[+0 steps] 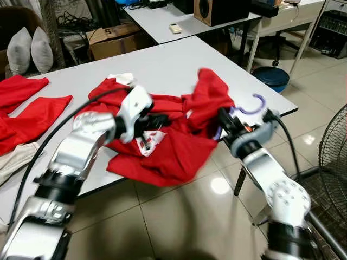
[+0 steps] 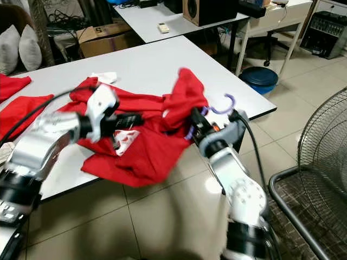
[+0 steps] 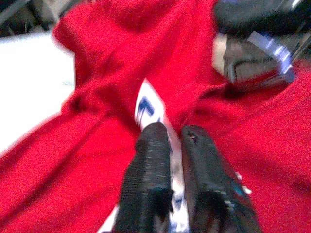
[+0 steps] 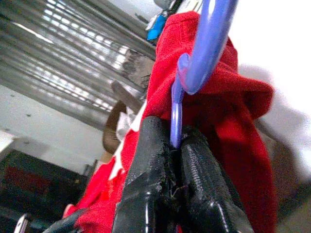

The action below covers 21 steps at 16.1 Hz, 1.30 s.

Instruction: Hang hanger

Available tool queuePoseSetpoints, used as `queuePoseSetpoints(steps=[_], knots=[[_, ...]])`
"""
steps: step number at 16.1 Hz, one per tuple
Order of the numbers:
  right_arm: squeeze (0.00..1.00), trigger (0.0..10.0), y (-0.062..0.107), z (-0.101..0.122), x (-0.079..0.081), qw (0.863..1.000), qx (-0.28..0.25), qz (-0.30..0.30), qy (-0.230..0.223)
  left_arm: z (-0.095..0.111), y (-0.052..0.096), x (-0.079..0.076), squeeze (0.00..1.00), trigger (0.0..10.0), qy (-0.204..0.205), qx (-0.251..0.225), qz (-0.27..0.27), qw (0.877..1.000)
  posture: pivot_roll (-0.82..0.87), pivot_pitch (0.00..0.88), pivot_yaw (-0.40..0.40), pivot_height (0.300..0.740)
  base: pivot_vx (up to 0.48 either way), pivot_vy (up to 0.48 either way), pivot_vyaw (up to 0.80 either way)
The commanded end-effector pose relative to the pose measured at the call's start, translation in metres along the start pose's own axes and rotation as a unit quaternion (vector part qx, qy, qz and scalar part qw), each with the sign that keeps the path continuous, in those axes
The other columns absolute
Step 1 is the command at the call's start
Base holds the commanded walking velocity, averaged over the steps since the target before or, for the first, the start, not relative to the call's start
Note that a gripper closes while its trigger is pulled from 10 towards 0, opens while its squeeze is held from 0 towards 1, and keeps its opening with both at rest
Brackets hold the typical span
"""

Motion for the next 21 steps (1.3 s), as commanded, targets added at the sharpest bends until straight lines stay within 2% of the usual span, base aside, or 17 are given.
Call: queuePoseSetpoints(steps=[1,3,4,6,7,8,9,10,11,13,16,17,19,20,21], knots=[[0.0,10.0,0.003,0.001,0.01,1.0,0.002,0.019,0.0,0.008,0.006,0.001,1.0,10.0,-0.007,-0.006,0.005,1.0,-0.2,0.0,0.133,0.74,0.0,0.0,0.0],[0.0,10.0,0.006,0.001,0.01,1.0,0.011,0.018,0.011,-0.001,0.011,-0.002,1.0,10.0,0.001,0.009,0.002,1.0,-0.19,0.0,0.13,0.74,0.0,0.0,0.0],[0.0,10.0,0.007,-0.001,0.008,0.999,0.019,0.01,0.041,-0.01,0.015,-0.001,1.0,10.0,0.013,0.018,0.011,1.0,-0.2,0.0,0.136,0.74,0.0,0.0,0.0],[0.0,10.0,0.009,0.003,0.01,0.999,0.006,0.011,0.03,-0.019,0.022,0.001,1.0,10.0,0.03,0.018,0.035,0.999,-0.2,0.0,0.143,0.74,0.0,0.0,0.0],[0.0,10.0,0.01,0.012,0.018,0.999,-0.008,0.025,0.042,-0.022,0.027,0.004,1.0,10.0,0.04,0.006,0.071,0.997,-0.21,0.0,0.146,0.74,0.0,0.0,0.8],[0.0,10.0,0.01,0.015,0.022,0.998,-0.011,0.031,0.044,-0.022,0.029,0.005,1.0,10.0,0.044,0.003,0.081,0.996,-0.21,0.0,0.146,0.74,0.0,0.0,0.8],[0.0,10.0,0.013,0.026,0.041,0.996,-0.027,0.076,0.026,-0.023,0.035,0.007,1.0,10.0,0.062,-0.011,0.114,0.992,-0.21,0.0,0.135,0.74,0.0,0.0,0.8],[0.0,10.0,0.019,0.033,0.063,0.991,-0.025,0.129,0.038,-0.022,0.04,0.006,1.0,10.0,0.083,-0.03,0.137,0.987,-0.21,0.0,0.13,0.74,0.0,0.0,0.8],[0.0,10.0,0.024,0.032,0.07,0.986,-0.009,0.154,0.063,-0.023,0.043,0.001,1.0,10.0,0.1,-0.037,0.139,0.985,-0.2,0.0,0.119,0.74,0.0,0.0,0.8],[0.0,10.0,0.049,0.021,0.077,0.958,0.083,0.209,0.18,-0.031,0.05,-0.025,1.0,10.0,0.123,-0.028,0.117,0.985,-0.18,0.0,0.087,0.74,0.0,0.0,0.8],[0.0,10.0,0.075,0.015,0.074,0.919,0.178,0.243,0.253,-0.026,0.055,-0.052,1.0,10.0,0.12,-0.024,0.067,0.99,-0.14,0.0,0.057,0.74,0.0,0.0,0.8],[0.0,10.0,0.078,0.015,0.072,0.913,0.194,0.243,0.264,-0.026,0.056,-0.055,1.0,10.0,0.12,-0.023,0.061,0.991,-0.13,0.0,0.054,0.74,0.0,0.0,0.8],[0.0,10.0,0.104,-0.005,0.047,0.854,0.32,0.228,0.341,-0.031,0.07,-0.073,1.0,10.0,0.13,0.004,0.022,0.991,-0.13,0.0,0.051,0.74,0.0,0.0,0.8],[0.0,10.0,0.112,-0.012,0.041,0.837,0.352,0.227,0.353,-0.034,0.073,-0.077,1.0,10.0,0.137,0.012,0.013,0.99,-0.13,0.0,0.053,0.74,0.0,0.0,0.8],[0.0,10.0,0.115,-0.014,0.04,0.831,0.363,0.227,0.354,-0.035,0.074,-0.08,1.0,10.0,0.139,0.017,0.005,0.99,-0.13,0.0,0.053,0.74,0.0,0.0,0.8]])
Point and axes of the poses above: a point about 5 cm out from each wrist's last joint towards the gripper, its own y axis pointing back from the gripper into the wrist, its own z axis along the axis of the wrist's last joint, x = y × z, the point moved 2 cm from there along -y, pointing out of the wrist towards the gripper, and after that the axes turned 5 degrees about -y, right-handed, at the moved point
